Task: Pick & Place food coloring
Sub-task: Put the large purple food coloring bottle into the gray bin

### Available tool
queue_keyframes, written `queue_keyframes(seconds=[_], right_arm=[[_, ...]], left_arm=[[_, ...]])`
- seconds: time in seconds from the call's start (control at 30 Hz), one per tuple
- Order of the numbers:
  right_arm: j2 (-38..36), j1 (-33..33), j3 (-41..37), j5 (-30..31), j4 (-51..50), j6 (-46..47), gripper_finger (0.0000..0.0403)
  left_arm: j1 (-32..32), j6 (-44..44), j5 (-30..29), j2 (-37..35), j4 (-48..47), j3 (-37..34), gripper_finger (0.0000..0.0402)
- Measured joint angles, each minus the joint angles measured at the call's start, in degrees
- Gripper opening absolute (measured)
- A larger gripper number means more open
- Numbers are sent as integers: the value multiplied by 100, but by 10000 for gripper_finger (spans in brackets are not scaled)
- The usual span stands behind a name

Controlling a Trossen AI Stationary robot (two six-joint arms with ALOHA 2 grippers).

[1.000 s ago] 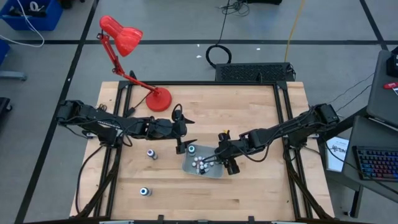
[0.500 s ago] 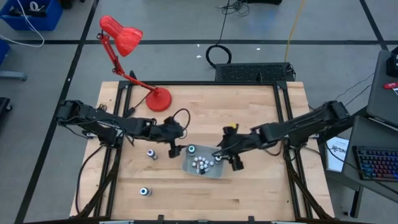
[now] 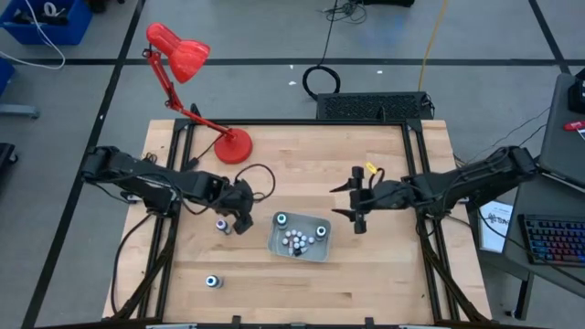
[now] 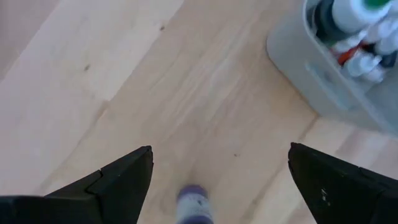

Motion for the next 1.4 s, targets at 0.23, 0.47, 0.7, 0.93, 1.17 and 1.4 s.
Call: queue_keyframes(seconds=[0.23,0.47,0.7,0.93,1.17,1.4], right_arm=[[-210,-165,-440,-25,368,-45,232],[-211,-159,-450,-44,333,-159,228],[-211,-157,-450,-53,333,-218,228],[-211,-157,-450,-55,331,-240,228],[-211,-157,-450,-55,331,-237,223],[-211,-157,-450,-57,331,-237,221]], left_arm=[[-44,-1042,367,0,-1080,561,365],[-180,-2215,625,4,-1572,295,350],[-405,-2845,1022,7,-1440,-106,346],[-583,-2999,1006,7,-1343,-403,349],[-579,-2432,1006,7,-690,-425,328],[-579,-2405,1012,7,-668,-425,265]])
